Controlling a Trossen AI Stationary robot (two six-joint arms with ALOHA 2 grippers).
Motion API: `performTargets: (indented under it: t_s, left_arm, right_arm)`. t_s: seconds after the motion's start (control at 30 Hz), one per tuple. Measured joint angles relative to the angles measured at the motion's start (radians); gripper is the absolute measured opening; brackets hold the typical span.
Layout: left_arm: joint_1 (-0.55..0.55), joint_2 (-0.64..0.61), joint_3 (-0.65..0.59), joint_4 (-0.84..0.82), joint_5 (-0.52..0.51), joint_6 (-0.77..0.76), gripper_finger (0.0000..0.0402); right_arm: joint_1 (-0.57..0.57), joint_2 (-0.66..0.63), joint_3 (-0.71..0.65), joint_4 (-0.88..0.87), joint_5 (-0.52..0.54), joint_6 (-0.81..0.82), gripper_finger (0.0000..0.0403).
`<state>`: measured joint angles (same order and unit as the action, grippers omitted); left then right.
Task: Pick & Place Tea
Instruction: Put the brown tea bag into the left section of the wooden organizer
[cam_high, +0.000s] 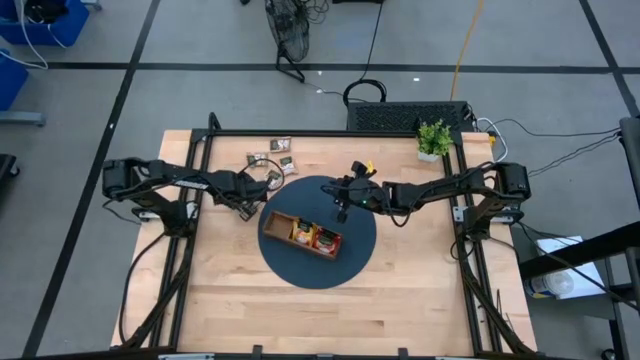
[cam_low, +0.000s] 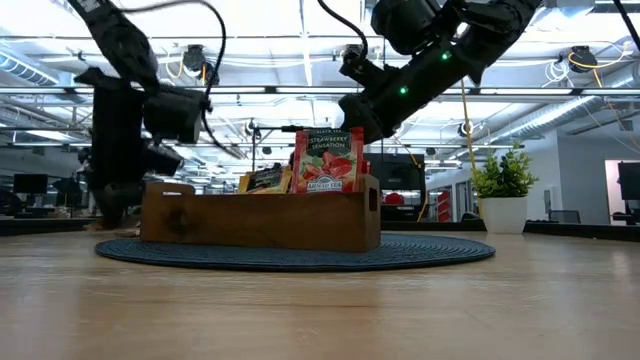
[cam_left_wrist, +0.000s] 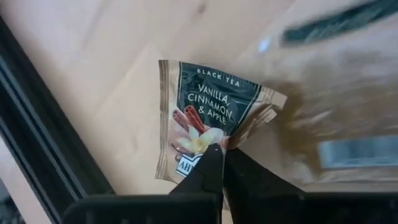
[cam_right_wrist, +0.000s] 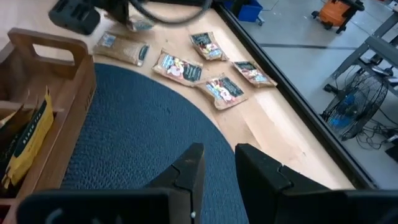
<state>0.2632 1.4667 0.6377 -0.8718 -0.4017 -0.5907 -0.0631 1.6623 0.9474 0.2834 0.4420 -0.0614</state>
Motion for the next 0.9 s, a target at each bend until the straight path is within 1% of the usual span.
performTargets:
  t_s: [0.07,0.17,0.27,0.33,0.43,0.5,0.6,0.7,0.8,0.9]
  left_arm:
    - [-0.047,-0.042,0.017,-0.042,-0.024,-0.038,0.0005]
    - [-0.146,-0.110,0.057,-0.113,-0.089,-0.133,0.0005]
    - [-0.276,-0.179,0.078,-0.096,-0.166,-0.259,0.0003]
    - [-0.383,-0.205,0.065,-0.029,-0.210,-0.335,0.0003]
    - [-0.551,-0.203,0.039,0.117,-0.277,-0.390,0.0003]
    - [-0.646,-0.186,0.031,0.229,-0.342,-0.407,0.0003]
    - [-0.760,-0.157,0.026,0.389,-0.424,-0.392,0.0002]
    - [-0.827,-0.130,0.026,0.529,-0.497,-0.348,0.0002]
    - [-0.840,-0.094,0.026,0.592,-0.551,-0.337,0.0002]
    - [-0.825,-0.048,0.026,0.590,-0.574,-0.377,0.0003]
  right_arm:
    - [0.000,0.000,0.000,-0.016,0.001,0.018,0.0077]
    - [0.000,0.000,0.000,-0.031,0.002,0.042,0.0077]
    - [0.000,0.000,0.000,-0.033,0.001,0.064,0.0077]
    - [0.000,0.000,0.000,-0.033,0.002,0.084,0.0077]
    - [0.000,0.000,0.000,-0.034,0.002,0.117,0.0077]
    - [0.000,0.000,0.000,-0.032,0.002,0.135,0.0077]
    - [0.000,0.000,0.000,-0.017,0.002,0.156,0.0077]
    - [0.000,0.000,0.000,-0.003,0.002,0.164,0.0077]
    - [0.000,0.000,0.000,0.006,0.001,0.181,0.0077]
    - [0.000,0.000,0.000,0.011,0.001,0.196,0.0077]
